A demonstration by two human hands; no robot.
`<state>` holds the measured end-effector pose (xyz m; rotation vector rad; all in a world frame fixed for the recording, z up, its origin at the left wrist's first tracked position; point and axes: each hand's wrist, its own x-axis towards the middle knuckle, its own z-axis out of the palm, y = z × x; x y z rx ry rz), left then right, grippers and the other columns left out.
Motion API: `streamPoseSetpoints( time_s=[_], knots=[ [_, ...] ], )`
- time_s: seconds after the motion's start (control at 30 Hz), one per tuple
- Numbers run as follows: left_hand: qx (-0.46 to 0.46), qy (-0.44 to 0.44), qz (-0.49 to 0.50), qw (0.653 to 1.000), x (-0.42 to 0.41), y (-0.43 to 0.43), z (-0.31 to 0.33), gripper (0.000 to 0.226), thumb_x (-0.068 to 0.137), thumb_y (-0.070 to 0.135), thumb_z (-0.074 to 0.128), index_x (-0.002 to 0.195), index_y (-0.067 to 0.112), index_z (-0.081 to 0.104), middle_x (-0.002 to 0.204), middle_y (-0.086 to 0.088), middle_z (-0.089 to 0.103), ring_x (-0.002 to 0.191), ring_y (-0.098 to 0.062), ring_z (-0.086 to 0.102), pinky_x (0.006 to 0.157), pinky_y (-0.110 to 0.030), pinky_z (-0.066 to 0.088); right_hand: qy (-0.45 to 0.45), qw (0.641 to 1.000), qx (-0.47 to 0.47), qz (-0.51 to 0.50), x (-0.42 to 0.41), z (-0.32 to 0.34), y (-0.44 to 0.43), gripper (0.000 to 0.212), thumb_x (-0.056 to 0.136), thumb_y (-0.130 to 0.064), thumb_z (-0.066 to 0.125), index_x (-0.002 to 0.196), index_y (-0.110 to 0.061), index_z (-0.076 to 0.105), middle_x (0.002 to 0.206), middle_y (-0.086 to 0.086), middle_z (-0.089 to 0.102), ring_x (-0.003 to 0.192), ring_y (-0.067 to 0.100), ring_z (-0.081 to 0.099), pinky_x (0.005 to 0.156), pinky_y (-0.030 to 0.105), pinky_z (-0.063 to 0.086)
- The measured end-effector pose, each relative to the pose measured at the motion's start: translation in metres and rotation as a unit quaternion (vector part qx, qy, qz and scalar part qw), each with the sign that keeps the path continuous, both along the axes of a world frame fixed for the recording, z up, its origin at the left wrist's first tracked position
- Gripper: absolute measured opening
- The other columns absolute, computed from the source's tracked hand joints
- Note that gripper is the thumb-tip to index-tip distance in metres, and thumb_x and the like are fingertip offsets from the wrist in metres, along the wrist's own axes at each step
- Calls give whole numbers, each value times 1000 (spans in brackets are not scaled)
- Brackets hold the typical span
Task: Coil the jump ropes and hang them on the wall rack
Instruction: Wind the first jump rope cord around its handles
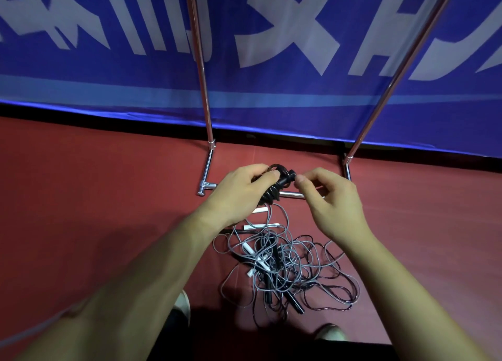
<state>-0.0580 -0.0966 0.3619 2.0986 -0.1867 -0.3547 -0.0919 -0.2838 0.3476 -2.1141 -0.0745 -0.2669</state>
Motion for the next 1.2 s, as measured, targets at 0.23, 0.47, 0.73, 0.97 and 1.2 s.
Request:
streamPoseSetpoints(
  time_s=[0.23, 0.47, 0.73, 0.97, 1.2],
  knots=[
    [39, -8, -50, 998, -1, 2, -3, 35, 100, 61, 41, 90, 39, 66, 82, 13, 71, 80, -9, 65, 78, -36, 50, 84, 991, 106, 9, 5, -1, -6, 15, 91, -34, 54, 96, -33, 67, 95, -11, 70, 83, 12, 64, 74, 40, 55],
    [86, 91, -92, 988, -1, 3, -2, 20, 100, 34, 35, 101, 32, 54, 98, -2, 65, 92, -22, 61, 87, -42, 47, 127, 963, 18, 237, -3, -7, -8, 70, 80, -11, 72, 141, -35, 47, 138, -8, 54, 126, 8, 54, 105, 26, 44],
    [-50, 239, -26, 969, 2, 5, -10, 35, 80, 43, 59, 108, 24, 67, 89, -7, 69, 78, -24, 67, 75, -39, 54, 123, 958, -80, 246, -2, -14, -2, 72, 72, -31, 89, 134, -30, 54, 119, -11, 63, 108, 3, 59, 95, 20, 45],
    [-231, 361, -20, 903, 10, 21, 9, 63, 104, 52, 24, 129, 6, 59, 102, -27, 69, 67, -31, 65, 57, -30, 51, 180, 973, 21, 141, 1, -3, -6, 39, 70, -41, 89, 99, -25, 69, 84, -7, 72, 72, 4, 61, 71, 23, 48],
    [-192, 204, 32, 960, 15, 16, 0, 51, 102, 53, 42, 124, 11, 62, 92, -10, 67, 64, -17, 57, 60, -29, 40, 324, 896, 281, 119, 1, 4, -3, 48, 81, -52, 69, 94, -6, 76, 91, 17, 74, 79, 31, 66, 79, 44, 46]
  ],
)
